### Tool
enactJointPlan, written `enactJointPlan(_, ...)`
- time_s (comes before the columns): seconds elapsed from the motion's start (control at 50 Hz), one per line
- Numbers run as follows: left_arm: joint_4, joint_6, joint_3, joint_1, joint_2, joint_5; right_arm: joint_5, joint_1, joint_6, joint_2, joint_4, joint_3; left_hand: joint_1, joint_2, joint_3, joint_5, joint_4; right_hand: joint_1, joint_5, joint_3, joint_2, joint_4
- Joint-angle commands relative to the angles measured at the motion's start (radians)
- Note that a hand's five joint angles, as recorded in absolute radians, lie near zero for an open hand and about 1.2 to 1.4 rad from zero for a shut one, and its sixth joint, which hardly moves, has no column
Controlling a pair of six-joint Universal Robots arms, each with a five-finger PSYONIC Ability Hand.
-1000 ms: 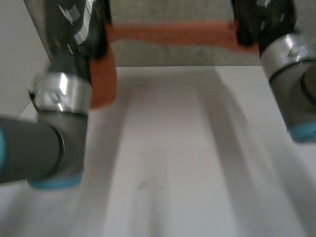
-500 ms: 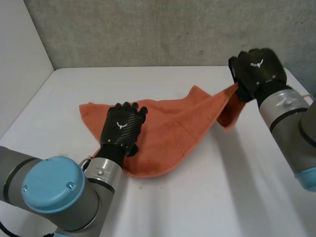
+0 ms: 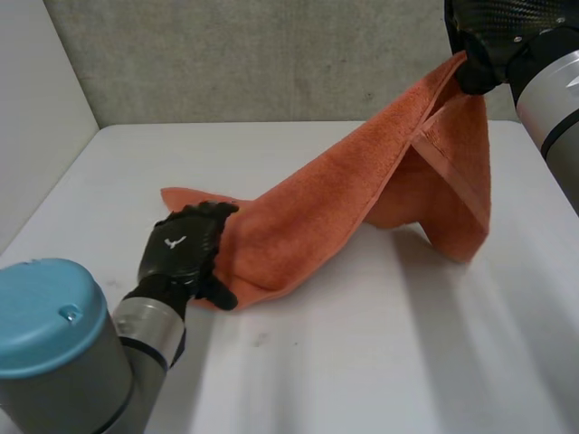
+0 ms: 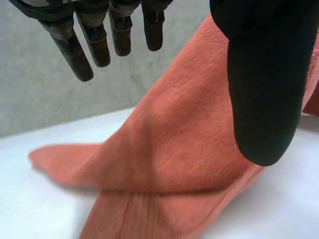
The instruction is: Fold the laundry
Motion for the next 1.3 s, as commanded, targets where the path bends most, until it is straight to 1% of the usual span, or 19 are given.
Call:
enactJointPlan(0.02,-0.113,-0.109,-0.022,0.012,0.024,-0.005,0.013,0.002,0.000,0.003,-0.001,-0.009,0.139,0.132,0.132,0.133,0.132,0.410,0.238,0.208,0.209,0.202)
enactJointPlan(0.16,-0.112,-0.117,-0.035,0.000,-0.015,-0.005,0.016,0.008,0.006,0.006,-0.001,-0.008,0.218,0.211,0.212,0.213,0.212,0.410,0.238,0.208,0.209,0.202)
enactJointPlan(0.26,-0.105,-0.121,-0.013,-0.002,-0.091,0.004,0.016,0.013,0.006,0.007,-0.001,-0.006,0.391,0.384,0.385,0.386,0.385,0.410,0.238,0.208,0.209,0.202)
enactJointPlan(0.38,-0.092,-0.121,0.011,-0.009,-0.150,0.004,0.016,0.016,0.009,0.007,-0.002,-0.008,0.377,0.370,0.370,0.371,0.370,0.410,0.238,0.208,0.209,0.202)
enactJointPlan(0.48,-0.029,-0.121,0.054,-0.016,-0.211,0.003,0.016,0.030,0.011,0.007,-0.001,-0.008,0.362,0.355,0.356,0.357,0.356,0.410,0.238,0.208,0.209,0.202)
enactJointPlan(0.6,-0.007,-0.121,0.100,-0.022,-0.250,0.003,0.022,0.045,0.032,0.006,-0.001,-0.017,0.368,0.361,0.362,0.363,0.361,0.410,0.238,0.208,0.209,0.202)
enactJointPlan(0.86,-0.007,-0.124,0.225,-0.106,-0.366,0.000,0.025,0.070,0.051,-0.051,0.002,-0.070,0.421,0.414,0.414,0.415,0.414,0.410,0.238,0.208,0.209,0.202)
enactJointPlan(0.98,-0.004,-0.127,0.249,-0.117,-0.375,-0.002,0.027,0.071,0.052,-0.056,0.010,-0.081,0.427,0.420,0.420,0.421,0.420,0.410,0.238,0.208,0.209,0.202)
enactJointPlan(1.02,0.010,-0.130,0.275,-0.117,-0.388,-0.005,0.027,0.074,0.052,-0.062,0.018,-0.083,0.523,0.516,0.517,0.518,0.516,0.410,0.238,0.208,0.209,0.202)
enactJointPlan(1.04,0.010,-0.130,0.275,-0.117,-0.388,-0.005,0.027,0.074,0.052,-0.062,0.018,-0.083,0.524,0.517,0.517,0.518,0.517,0.410,0.238,0.208,0.209,0.202)
enactJointPlan(1.06,0.023,-0.133,0.289,-0.117,-0.400,-0.008,0.028,0.083,0.052,-0.070,0.025,-0.083,0.620,0.613,0.613,0.614,0.613,0.410,0.238,0.208,0.209,0.202)
enactJointPlan(1.08,0.045,-0.139,0.304,-0.117,-0.415,-0.011,0.028,0.093,0.052,-0.080,0.028,-0.083,0.792,0.785,0.785,0.786,0.785,0.410,0.238,0.208,0.209,0.202)
enactJointPlan(1.1,0.045,-0.140,0.304,-0.117,-0.415,-0.011,0.028,0.093,0.052,-0.080,0.029,-0.083,0.794,0.787,0.787,0.788,0.787,0.410,0.238,0.208,0.209,0.202)
enactJointPlan(1.12,0.075,-0.144,0.318,-0.117,-0.435,-0.014,0.028,0.100,0.052,-0.091,0.029,-0.083,0.951,0.944,0.944,0.945,0.944,0.410,0.238,0.208,0.209,0.202)
enactJointPlan(1.14,0.076,-0.144,0.318,-0.117,-0.435,-0.014,0.028,0.100,0.052,-0.096,0.029,-0.083,0.952,0.945,0.946,0.947,0.946,0.410,0.238,0.208,0.209,0.202)
enactJointPlan(1.16,0.106,-0.143,0.332,-0.115,-0.461,-0.020,0.028,0.100,0.052,-0.096,0.029,-0.083,1.161,1.154,1.155,1.156,1.155,0.410,0.238,0.208,0.209,0.202)
enactJointPlan(1.2,0.138,-0.140,0.346,-0.115,-0.487,-0.039,0.030,0.094,0.052,-0.099,0.029,-0.084,1.163,1.156,1.157,1.158,1.157,0.410,0.238,0.208,0.209,0.202)
enactJointPlan(1.24,0.171,-0.133,0.366,-0.112,-0.521,-0.095,0.030,0.091,0.054,-0.099,0.029,-0.084,1.163,1.156,1.157,1.158,1.157,0.410,0.238,0.208,0.209,0.202)
enactJointPlan(1.3,0.171,-0.130,0.367,-0.108,-0.524,-0.111,0.028,0.077,0.052,-0.097,0.029,-0.086,1.163,1.156,1.157,1.158,1.157,0.410,0.238,0.208,0.209,0.202)
